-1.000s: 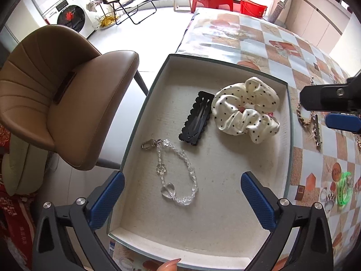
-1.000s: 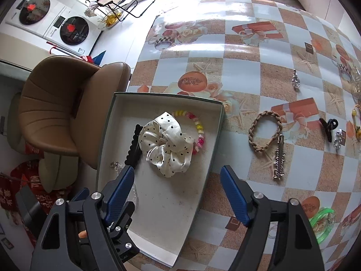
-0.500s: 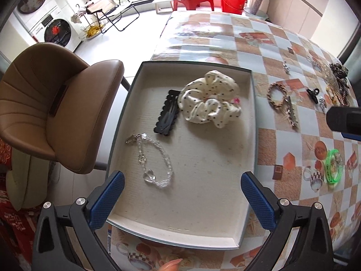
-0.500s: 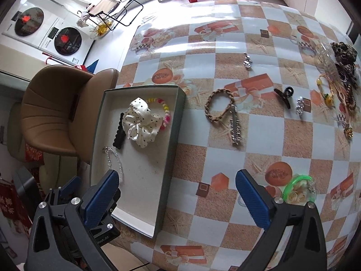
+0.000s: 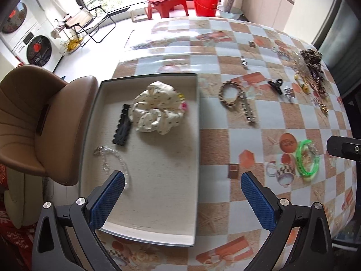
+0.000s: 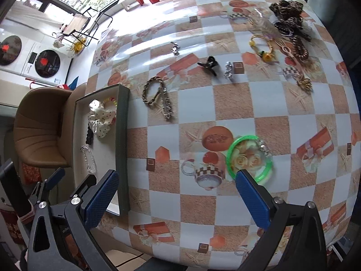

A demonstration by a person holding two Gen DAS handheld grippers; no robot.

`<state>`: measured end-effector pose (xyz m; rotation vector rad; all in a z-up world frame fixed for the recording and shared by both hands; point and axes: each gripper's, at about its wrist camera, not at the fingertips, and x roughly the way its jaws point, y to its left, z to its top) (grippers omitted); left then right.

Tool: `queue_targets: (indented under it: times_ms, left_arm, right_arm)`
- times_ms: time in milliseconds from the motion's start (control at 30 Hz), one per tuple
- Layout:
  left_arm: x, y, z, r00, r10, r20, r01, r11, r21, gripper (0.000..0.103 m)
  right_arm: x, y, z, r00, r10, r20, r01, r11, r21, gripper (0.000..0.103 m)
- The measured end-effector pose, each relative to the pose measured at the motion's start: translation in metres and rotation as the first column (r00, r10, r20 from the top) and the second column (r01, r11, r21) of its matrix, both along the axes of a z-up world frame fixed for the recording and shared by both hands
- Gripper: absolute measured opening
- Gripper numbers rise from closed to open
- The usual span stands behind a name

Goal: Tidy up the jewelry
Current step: 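Withdraw both tools from the tray toward the braided brown bracelet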

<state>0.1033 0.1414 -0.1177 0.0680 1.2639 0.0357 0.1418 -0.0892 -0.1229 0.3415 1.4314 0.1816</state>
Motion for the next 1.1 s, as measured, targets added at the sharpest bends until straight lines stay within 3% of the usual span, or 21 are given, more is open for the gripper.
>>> queue_targets:
  times_ms: [367,733,800,933,1000,1100]
  left_arm:
    - [0.021,-0.058,-0.002,0.998,-0.056,-0.006,0.056,0.997,-0.053,0.103]
    - [0.059,-0.085,-0.036,0.998,0.014,-0.054,-0.018,0.997,-0.069,0.103]
    - [0.066,-0.087,-0.044,0.998,0.03,-0.064,-0.034,0.998,-0.061,0.095]
    - [0.081,-0.091,-0.061,0.995,0.063,-0.077,-0.068,0.996,-0.056,0.095]
    - [0.087,-0.094,-0.068,0.994,0.069,-0.083,-0.073,0.996,-0.05,0.086]
    - [0.096,-0.096,-0.081,0.992,0.078,-0.096,-0.083,0.995,-0.048,0.086]
  right_arm:
    - [0.0,-0.062,-0.005,0.996,-0.093,0.002,0.093,0.995,-0.022,0.103]
    - [0.033,-0.104,-0.022,0.993,-0.12,0.004,0.12,0.992,-0.044,0.103]
    - [0.042,-0.107,-0.026,0.993,-0.115,0.008,0.115,0.992,-0.051,0.103]
    - [0.065,-0.113,-0.036,0.995,-0.101,0.011,0.102,0.992,-0.068,0.102]
    - [0.078,-0.116,-0.041,0.996,-0.093,0.016,0.094,0.993,-0.078,0.098]
    - [0.095,-0.117,-0.051,0.996,-0.086,0.02,0.087,0.992,-0.095,0.094]
